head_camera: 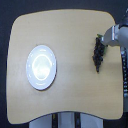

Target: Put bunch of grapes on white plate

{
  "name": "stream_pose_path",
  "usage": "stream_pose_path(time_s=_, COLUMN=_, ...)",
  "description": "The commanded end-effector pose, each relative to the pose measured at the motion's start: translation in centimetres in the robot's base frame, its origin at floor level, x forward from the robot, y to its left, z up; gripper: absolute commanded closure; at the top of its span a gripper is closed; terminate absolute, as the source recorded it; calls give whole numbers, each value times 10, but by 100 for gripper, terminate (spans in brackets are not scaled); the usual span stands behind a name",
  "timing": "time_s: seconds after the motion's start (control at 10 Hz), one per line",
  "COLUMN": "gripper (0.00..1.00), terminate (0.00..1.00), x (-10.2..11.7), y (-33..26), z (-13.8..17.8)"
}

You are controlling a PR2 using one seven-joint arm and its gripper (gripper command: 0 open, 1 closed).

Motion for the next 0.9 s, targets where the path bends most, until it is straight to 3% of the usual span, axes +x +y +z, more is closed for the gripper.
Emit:
stream_pose_path(time_s=0.0, gripper=0, terminate=0, x=0, y=0, z=0)
stream_pose_path(time_s=0.1, gripper=0, terminate=0, x=13, y=5, z=0)
stream_pose_path(time_s=0.4, gripper=0, terminate=0, x=17, y=16, z=-16)
stream_pose_path(time_s=0.8, gripper=0, terminate=0, x=37, y=13, z=-62)
